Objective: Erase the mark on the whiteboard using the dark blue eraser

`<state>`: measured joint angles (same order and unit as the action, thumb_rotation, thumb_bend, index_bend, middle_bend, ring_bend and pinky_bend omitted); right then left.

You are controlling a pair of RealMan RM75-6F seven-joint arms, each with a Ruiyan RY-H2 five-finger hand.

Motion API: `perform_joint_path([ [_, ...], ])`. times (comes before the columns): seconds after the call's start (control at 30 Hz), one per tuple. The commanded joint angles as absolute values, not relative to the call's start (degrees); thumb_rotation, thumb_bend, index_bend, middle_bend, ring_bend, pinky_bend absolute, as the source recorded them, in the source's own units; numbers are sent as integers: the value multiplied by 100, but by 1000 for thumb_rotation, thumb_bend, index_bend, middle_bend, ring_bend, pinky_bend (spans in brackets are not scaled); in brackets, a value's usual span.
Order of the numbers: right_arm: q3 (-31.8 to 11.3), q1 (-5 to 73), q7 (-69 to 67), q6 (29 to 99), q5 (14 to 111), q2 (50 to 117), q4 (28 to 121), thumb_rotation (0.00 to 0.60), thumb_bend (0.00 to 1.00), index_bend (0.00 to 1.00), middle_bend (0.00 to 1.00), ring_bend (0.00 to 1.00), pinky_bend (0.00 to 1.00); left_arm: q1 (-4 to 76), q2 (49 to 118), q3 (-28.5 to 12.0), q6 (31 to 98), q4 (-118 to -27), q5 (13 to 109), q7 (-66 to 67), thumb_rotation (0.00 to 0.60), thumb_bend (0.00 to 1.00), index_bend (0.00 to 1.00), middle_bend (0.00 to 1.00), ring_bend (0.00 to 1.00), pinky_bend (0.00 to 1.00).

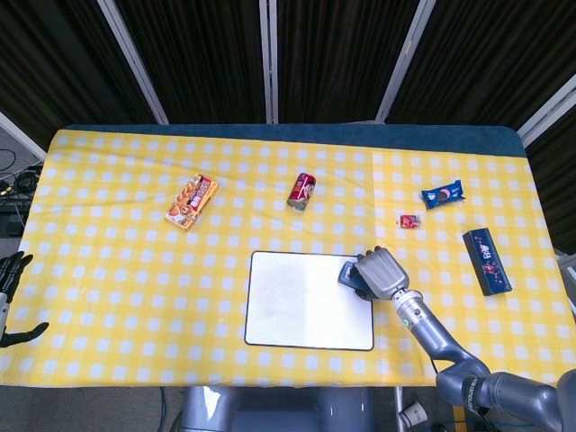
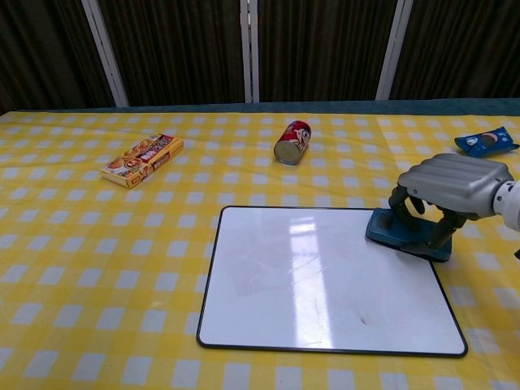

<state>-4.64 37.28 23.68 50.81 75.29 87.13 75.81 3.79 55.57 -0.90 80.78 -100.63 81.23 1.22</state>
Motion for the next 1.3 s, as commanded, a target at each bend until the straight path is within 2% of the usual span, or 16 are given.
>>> perform_joint_path([
  [0.03, -484, 3707, 2196, 5205, 7642, 8527, 7748, 600, 372, 523, 563, 482, 441, 382, 5559, -87, 8067, -10065, 8117, 129, 600, 0, 0, 0, 0, 0],
  [0.27, -389, 3580, 1895, 5379, 7833, 8008, 7977, 600, 370, 521, 562, 482, 441, 376, 5557, -73, 8089, -10098, 8161, 149, 600, 0, 0, 0, 0, 0],
  [0.53, -160, 3380, 1618, 5366, 7845, 7930, 7710, 600, 366, 506, 544, 482, 441, 371, 5558, -47, 8110, -10131, 8231, 174, 600, 0, 0, 0, 0, 0],
  [0.6, -114, 3343, 1563, 5381, 7878, 7957, 7641, 600, 337, 464, 505, 466, 420, 373, 5559, -41, 8107, -10140, 8242, 180, 600, 0, 0, 0, 0, 0],
  [0.63, -96, 3327, 1546, 5394, 7895, 7973, 7612, 600, 278, 394, 439, 416, 371, 373, 5561, -38, 8105, -10145, 8248, 183, 600, 0, 0, 0, 0, 0],
  [0.73, -21, 3276, 1468, 5429, 7981, 8020, 7519, 600, 53, 112, 159, 180, 154, 379, 5566, -32, 8106, -10159, 8271, 211, 600, 0, 0, 0, 0, 0],
  [0.77, -8, 3257, 1449, 5420, 7969, 8011, 7523, 600, 12, 46, 81, 107, 91, 381, 5568, -30, 8104, -10164, 8275, 219, 600, 0, 0, 0, 0, 0],
  [0.83, -8, 3231, 1502, 5404, 7906, 7938, 7640, 600, 0, 4, 16, 32, 26, 385, 5567, -30, 8098, -10172, 8274, 225, 600, 0, 0, 0, 0, 0],
  [1.07, -6, 2953, 1525, 5955, 8014, 7395, 8492, 600, 0, 0, 0, 0, 0, 366, 5524, -13, 8122, -10182, 8315, 113, 600, 0, 0, 0, 0, 0],
  [1.3, 162, 2125, 932, 7435, 8567, 6719, 9366, 600, 0, 0, 0, 0, 0, 309, 5440, 50, 8235, -10152, 8527, -153, 600, 0, 0, 0, 0, 0],
])
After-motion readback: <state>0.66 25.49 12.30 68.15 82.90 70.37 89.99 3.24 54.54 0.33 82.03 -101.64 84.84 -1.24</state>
